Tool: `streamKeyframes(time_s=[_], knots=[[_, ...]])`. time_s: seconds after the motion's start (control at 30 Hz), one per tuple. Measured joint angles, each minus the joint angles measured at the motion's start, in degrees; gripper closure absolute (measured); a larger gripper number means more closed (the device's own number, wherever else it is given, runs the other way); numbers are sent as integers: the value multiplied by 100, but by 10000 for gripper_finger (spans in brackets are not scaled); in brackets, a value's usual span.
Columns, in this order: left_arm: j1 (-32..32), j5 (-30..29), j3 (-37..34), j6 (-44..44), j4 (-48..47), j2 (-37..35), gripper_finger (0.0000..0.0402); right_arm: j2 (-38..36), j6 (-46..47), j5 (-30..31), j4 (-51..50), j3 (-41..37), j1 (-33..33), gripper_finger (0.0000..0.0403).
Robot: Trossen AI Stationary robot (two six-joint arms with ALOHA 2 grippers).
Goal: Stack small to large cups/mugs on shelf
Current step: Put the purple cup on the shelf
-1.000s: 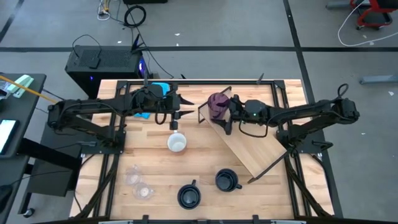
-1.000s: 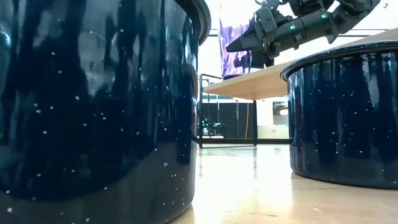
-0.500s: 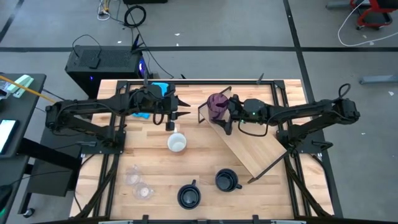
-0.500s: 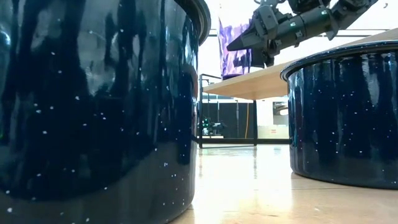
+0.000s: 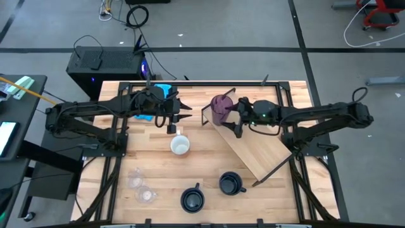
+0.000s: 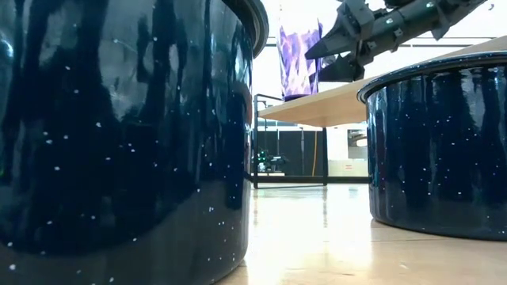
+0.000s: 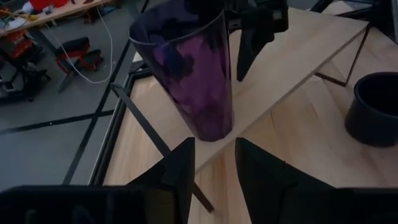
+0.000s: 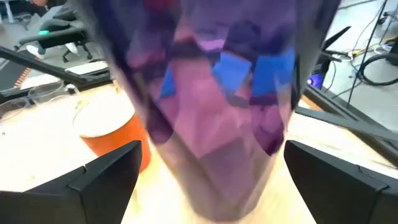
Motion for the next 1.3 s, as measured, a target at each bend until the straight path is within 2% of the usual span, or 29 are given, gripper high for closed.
streamKeyframes(time_s=[0.17, 0.47, 0.97, 1.17, 1.3], knots=[[0, 0, 2, -23, -36, -112, 276, -80, 187, 1, -380, -3, 138, 3], [0, 0, -1, -59, -752, -426, 284, -57, 610, -8, -697, -4, 353, 13], [-269, 4, -1, -65, -1715, -608, 289, 82, 705, 776, -1021, -4, 354, 48], [-308, 4, 0, -65, -1798, -638, 291, 82, 694, 1227, -1062, -4, 354, 57], [-308, 3, 0, -59, -1793, -638, 290, 82, 690, 1279, -1048, -4, 354, 59]])
